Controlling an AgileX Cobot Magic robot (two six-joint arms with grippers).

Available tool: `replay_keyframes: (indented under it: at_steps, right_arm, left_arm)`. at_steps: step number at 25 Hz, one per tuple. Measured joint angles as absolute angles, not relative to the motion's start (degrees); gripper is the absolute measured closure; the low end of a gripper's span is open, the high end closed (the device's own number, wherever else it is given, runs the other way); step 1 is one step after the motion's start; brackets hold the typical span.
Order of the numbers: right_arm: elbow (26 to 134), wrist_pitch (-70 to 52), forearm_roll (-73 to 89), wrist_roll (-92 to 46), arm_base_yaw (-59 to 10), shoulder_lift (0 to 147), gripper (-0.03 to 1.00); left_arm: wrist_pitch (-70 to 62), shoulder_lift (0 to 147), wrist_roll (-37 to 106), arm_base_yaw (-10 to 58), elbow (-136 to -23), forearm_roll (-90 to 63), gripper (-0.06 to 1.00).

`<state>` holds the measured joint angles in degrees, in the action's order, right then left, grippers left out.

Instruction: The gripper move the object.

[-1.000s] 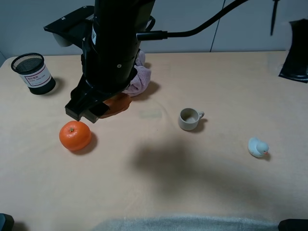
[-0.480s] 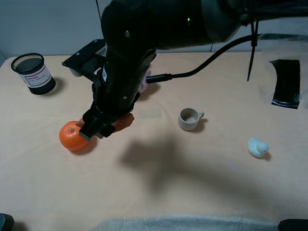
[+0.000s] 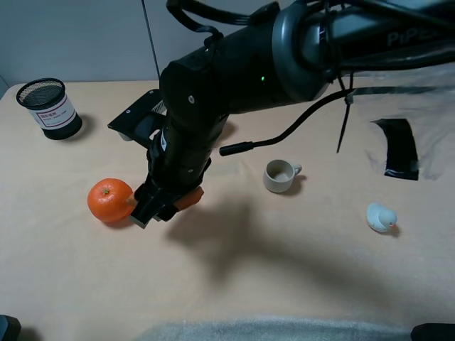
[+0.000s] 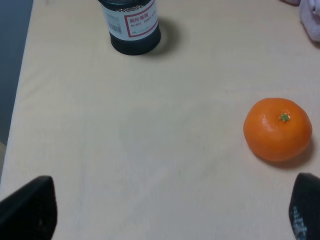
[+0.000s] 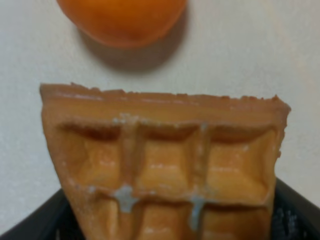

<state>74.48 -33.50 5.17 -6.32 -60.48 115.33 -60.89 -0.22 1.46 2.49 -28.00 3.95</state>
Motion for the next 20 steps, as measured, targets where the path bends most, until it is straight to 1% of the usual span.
replay_keyframes:
  at_steps: [20]
  right_arm:
    - [74.5, -27.4, 8.2, -6.5, -60.5, 121.3, 0.48]
  left_arm:
    - [-60.9, -0.2, 1.5, 2.5, -28.0, 3.9, 0.03]
